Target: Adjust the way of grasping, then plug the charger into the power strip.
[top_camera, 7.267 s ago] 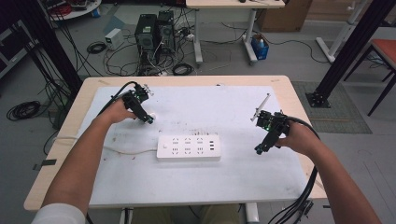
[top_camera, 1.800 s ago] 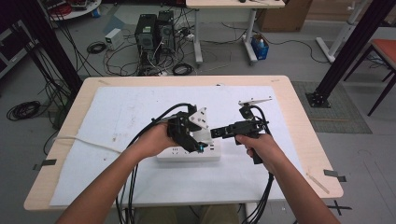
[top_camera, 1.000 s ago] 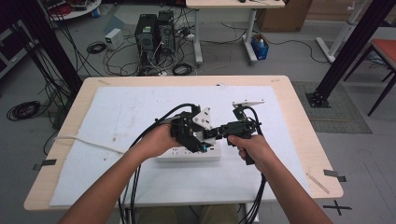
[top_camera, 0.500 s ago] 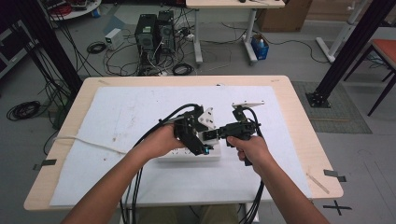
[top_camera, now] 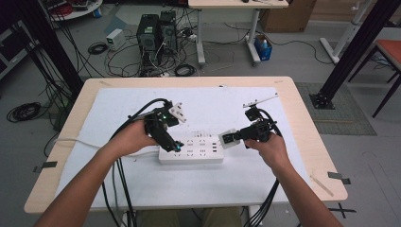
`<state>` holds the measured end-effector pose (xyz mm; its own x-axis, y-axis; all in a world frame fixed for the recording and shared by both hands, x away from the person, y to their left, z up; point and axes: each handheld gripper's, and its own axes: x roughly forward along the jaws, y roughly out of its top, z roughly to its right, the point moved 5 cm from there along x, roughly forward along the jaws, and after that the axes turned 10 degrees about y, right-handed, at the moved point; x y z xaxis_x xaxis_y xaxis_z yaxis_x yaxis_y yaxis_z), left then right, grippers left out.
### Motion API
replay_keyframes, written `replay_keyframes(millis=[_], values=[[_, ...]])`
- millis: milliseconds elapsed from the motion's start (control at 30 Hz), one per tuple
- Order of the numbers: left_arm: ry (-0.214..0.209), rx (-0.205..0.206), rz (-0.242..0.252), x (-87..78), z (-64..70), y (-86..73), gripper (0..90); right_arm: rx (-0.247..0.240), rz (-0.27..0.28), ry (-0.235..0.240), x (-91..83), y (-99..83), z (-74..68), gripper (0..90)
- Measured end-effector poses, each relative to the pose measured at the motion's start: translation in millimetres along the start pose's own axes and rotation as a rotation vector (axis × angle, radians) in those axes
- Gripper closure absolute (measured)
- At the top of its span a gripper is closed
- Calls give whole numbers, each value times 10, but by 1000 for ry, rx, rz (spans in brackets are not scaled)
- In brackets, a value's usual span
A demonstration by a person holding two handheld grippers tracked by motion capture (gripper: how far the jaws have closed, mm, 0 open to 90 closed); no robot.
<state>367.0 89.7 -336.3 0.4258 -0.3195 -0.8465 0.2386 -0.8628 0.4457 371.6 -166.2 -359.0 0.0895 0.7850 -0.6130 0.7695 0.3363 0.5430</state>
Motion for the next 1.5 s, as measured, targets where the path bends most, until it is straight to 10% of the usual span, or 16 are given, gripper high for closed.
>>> replay_keyframes(millis=[500, 1033, 1500], values=[[17, -136, -137, -213, -376, -720, 221, -147, -174, -271, -355, -46, 176, 622], [53, -215, -169, -304, -384, -1041, 220, -202, -235, -323, -583, 0, 154, 621], [34, -174, -173, -369, -404, -1069, 220, -218, -251, -302, -477, 79, 72, 620]])
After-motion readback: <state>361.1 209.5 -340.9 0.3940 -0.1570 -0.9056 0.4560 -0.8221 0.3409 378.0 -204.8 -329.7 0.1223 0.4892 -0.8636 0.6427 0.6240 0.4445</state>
